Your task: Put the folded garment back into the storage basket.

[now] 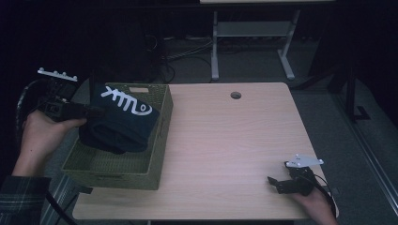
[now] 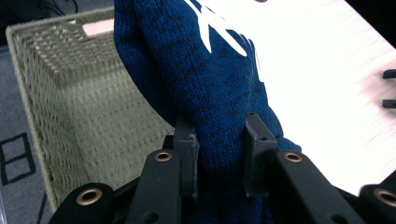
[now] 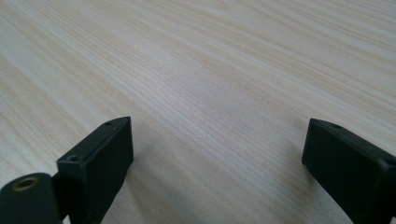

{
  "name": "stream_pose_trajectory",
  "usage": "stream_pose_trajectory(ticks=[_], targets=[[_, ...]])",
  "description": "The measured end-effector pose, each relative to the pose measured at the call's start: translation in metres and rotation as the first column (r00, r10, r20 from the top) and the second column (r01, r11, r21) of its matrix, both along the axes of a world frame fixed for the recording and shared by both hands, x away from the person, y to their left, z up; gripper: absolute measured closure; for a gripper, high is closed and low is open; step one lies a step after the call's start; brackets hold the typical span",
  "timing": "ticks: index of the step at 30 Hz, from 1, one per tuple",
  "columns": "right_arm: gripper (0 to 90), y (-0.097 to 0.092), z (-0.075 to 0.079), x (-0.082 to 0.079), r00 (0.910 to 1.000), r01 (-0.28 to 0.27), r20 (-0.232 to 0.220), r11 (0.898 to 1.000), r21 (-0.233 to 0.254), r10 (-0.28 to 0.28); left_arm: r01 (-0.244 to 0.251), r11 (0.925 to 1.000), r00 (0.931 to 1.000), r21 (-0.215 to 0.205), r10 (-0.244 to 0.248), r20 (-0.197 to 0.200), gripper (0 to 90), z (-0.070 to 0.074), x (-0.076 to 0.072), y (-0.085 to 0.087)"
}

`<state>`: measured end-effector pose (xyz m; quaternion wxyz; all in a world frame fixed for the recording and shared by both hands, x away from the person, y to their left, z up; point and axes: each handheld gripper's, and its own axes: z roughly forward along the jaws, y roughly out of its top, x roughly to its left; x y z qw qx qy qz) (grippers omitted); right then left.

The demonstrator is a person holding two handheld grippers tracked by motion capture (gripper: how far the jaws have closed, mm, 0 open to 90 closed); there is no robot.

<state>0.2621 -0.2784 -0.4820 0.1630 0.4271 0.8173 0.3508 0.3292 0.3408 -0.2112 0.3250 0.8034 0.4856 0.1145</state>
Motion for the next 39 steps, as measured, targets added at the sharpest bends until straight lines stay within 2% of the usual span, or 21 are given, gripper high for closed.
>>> stream_pose_trajectory(ticks=[6, 10, 27, 33, 39], targets=[[8.5, 0.000, 0.000, 0.000, 1.0000, 0.002, -0.001, 1.000, 0.001, -0.002, -0.027, 0.9995, 0.9992, -0.019, 0.026, -0.031, 71.3, -0.018, 0.005, 0.009], [8.5, 0.000, 0.000, 0.000, 1.0000, -0.001, 0.002, 1.000, 0.000, 0.001, -0.027, 0.9994, 0.9981, -0.023, 0.025, -0.057, 71.3, -0.030, 0.008, 0.010], [8.5, 0.000, 0.000, 0.000, 1.0000, 0.003, 0.001, 1.000, -0.001, -0.003, -0.033, 0.9989, 0.9905, -0.033, 0.028, -0.134, 71.4, -0.072, 0.009, 0.006], [8.5, 0.000, 0.000, 0.000, 1.0000, 0.001, 0.003, 1.000, -0.001, -0.001, -0.039, 0.9983, 0.9885, -0.044, 0.032, -0.148, 71.3, -0.081, 0.012, 0.007], [8.5, 0.000, 0.000, 0.000, 1.0000, 0.000, 0.003, 1.000, -0.002, 0.000, -0.043, 0.9990, 0.9872, -0.015, 0.041, -0.154, 71.2, -0.093, 0.019, 0.007]])
